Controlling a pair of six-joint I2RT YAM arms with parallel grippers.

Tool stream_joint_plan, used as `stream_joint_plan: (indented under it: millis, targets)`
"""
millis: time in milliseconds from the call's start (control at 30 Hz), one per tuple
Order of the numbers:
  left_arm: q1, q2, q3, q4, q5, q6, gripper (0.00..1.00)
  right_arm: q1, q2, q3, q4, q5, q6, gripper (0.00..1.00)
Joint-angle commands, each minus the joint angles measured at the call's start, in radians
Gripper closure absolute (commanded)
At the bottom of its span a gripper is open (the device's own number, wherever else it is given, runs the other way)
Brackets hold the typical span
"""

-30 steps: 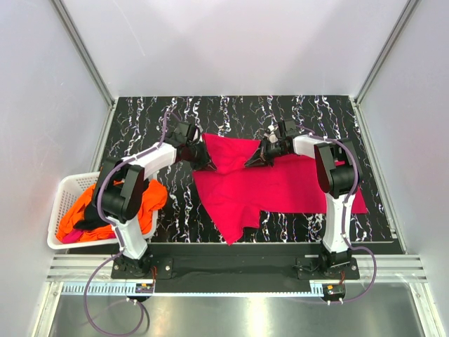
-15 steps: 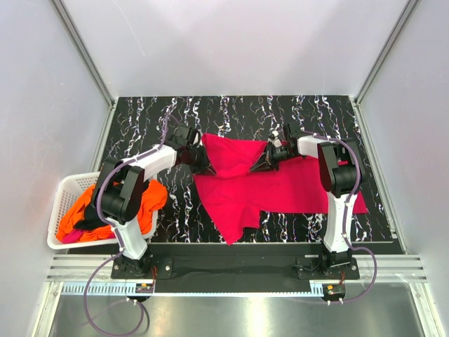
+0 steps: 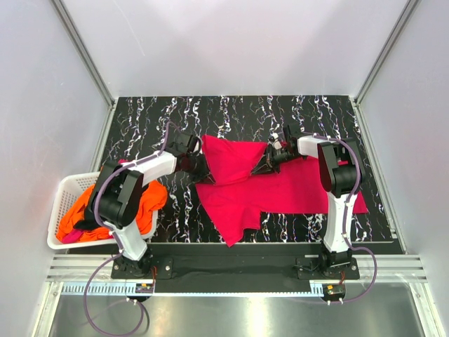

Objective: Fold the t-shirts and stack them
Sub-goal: Fold the tshirt

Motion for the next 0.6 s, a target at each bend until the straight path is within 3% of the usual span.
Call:
stream_joint_plan:
  millis: [0, 67, 133, 233, 333, 467, 567]
  targets:
    - [0.0, -0.068, -0.001, -0.023, -0.032, 0.01, 0.87, 0.0, -0.002, 0.015, -0.049, 0.0, -0.024, 0.86]
    - [0.001, -0.087, 0.011, -0.046, -0.072, 0.04, 0.74, 0.0, -0.025, 0.018, -0.074, 0.006, -0.027, 0.77]
    - [0.008, -0.122, 0.051, -0.095, -0.118, 0.074, 0.54, 0.0, -0.088, 0.027, -0.137, 0.054, -0.033, 0.71]
    - [0.035, -0.163, 0.119, -0.106, -0.2, 0.143, 0.41, -0.009, -0.198, 0.033, -0.201, 0.183, -0.041, 0.64]
    - [0.067, -0.084, 0.249, -0.106, -0.29, 0.191, 0.38, -0.048, -0.273, 0.03, -0.2, 0.341, -0.023, 0.53]
    - [0.107, 0.179, 0.49, -0.165, -0.278, 0.177, 0.39, -0.114, -0.264, 0.116, -0.194, 0.467, -0.021, 0.5]
    - [0.124, 0.273, 0.623, -0.172, -0.243, 0.131, 0.41, -0.168, -0.241, 0.167, -0.187, 0.503, 0.0, 0.5]
